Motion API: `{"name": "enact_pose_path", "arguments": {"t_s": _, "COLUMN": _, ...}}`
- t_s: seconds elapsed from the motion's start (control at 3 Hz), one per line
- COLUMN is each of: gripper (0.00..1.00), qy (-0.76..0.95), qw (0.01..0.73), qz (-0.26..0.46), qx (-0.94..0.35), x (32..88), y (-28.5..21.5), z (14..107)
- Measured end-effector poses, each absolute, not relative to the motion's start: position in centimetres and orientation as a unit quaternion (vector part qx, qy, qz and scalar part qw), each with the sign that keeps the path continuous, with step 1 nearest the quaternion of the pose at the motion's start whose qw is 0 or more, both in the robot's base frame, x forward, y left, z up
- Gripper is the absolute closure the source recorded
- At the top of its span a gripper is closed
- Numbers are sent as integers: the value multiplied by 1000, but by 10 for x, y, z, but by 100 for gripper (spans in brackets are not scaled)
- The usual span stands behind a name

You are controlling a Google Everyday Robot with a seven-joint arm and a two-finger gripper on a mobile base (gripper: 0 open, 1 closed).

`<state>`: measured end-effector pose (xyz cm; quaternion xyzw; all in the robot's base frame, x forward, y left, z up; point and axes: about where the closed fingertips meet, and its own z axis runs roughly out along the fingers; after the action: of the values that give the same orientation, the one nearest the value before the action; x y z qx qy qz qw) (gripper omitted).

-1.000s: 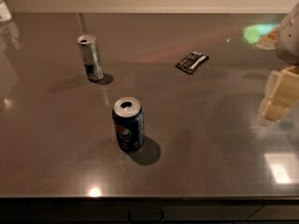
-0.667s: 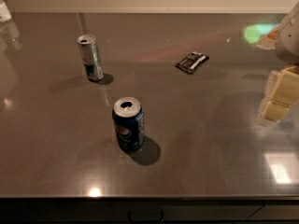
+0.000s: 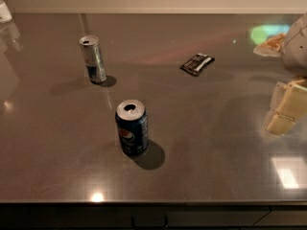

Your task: Move pepsi can near rxbar chocolate

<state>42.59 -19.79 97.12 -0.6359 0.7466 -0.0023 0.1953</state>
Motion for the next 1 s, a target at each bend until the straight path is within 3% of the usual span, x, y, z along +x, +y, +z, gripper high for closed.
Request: {"name": "enact_pose_path", "arguments": {"t_s": 1.0, "gripper": 0, "qy": 687, "qw": 279, "qz": 92, "qx": -665, "x": 420, "y": -127, "z": 937}}
